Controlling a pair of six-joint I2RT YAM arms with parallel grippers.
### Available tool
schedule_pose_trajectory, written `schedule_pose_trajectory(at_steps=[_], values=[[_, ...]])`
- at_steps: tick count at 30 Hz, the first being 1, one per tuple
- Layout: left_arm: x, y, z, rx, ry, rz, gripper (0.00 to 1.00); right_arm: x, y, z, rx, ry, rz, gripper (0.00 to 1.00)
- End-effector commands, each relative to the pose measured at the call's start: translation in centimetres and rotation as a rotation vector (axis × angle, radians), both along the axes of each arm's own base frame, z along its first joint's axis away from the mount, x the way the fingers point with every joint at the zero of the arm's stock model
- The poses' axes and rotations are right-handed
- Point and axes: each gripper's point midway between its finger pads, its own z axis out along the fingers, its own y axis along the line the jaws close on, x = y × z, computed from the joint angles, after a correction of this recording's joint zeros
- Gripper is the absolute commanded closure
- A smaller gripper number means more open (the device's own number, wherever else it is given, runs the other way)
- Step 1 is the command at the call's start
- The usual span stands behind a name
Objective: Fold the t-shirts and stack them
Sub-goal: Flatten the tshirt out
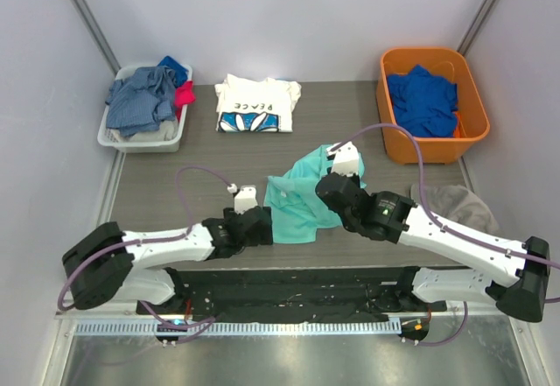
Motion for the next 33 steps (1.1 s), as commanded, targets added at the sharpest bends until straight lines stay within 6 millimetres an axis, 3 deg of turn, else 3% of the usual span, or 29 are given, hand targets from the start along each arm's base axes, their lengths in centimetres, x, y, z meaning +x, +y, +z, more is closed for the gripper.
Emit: schedule_pose_trajectory(at_steps=[1, 6, 12, 15, 23, 25, 26, 27, 29, 31, 32, 33], values=[[0.8, -1.4, 0.5, 0.049, -0.055, 0.046, 0.21, -0.1, -0.4, 1.2, 0.052, -0.028, -0.014, 0.99], [0.1, -4.1, 0.1, 0.077, -0.059, -0.006, 0.23, -0.3, -0.7, 1.1, 0.048, -0.025, -0.019, 0.99], [-0.1, -4.6, -1.5, 0.119, -0.037, -0.001, 0.41, -0.4, -1.0, 1.3, 0.049, -0.03, -0.021, 0.99], [-0.3, -4.4, -2.2, 0.134, -0.023, 0.0, 0.52, -0.4, -1.1, 1.4, 0.051, -0.031, -0.021, 0.99], [-0.5, -2.4, -2.8, 0.192, -0.021, 0.041, 1.0, -0.4, -1.3, 1.5, 0.055, -0.037, -0.034, 0.99], [-0.5, -0.8, -1.9, 0.258, -0.031, 0.059, 1.0, -0.2, -1.7, 1.9, 0.052, -0.052, -0.048, 0.99], [0.1, -0.9, -0.4, 0.266, -0.059, 0.073, 1.0, -0.1, -1.7, 2.6, 0.057, -0.066, -0.05, 0.99], [0.5, 0.9, 1.2, 0.339, -0.097, 0.098, 1.0, 0.3, -2.2, 3.3, 0.039, -0.083, -0.058, 0.99], [2.0, 0.9, 5.3, 0.358, -0.174, 0.115, 1.0, 1.0, -2.5, 5.6, 0.035, -0.119, -0.066, 0.99], [3.8, 2.5, 10.6, 0.376, -0.261, 0.178, 1.0, 2.0, -3.6, 7.4, 0.008, -0.145, -0.09, 0.99], [4.4, 3.3, 12.5, 0.396, -0.288, 0.182, 1.0, 2.3, -3.8, 9.5, 0.039, -0.176, -0.1, 0.99], [5.4, 4.9, 14.5, 0.412, -0.319, 0.236, 1.0, 2.6, -4.1, 10.4, 0.029, -0.191, -0.103, 0.99]])
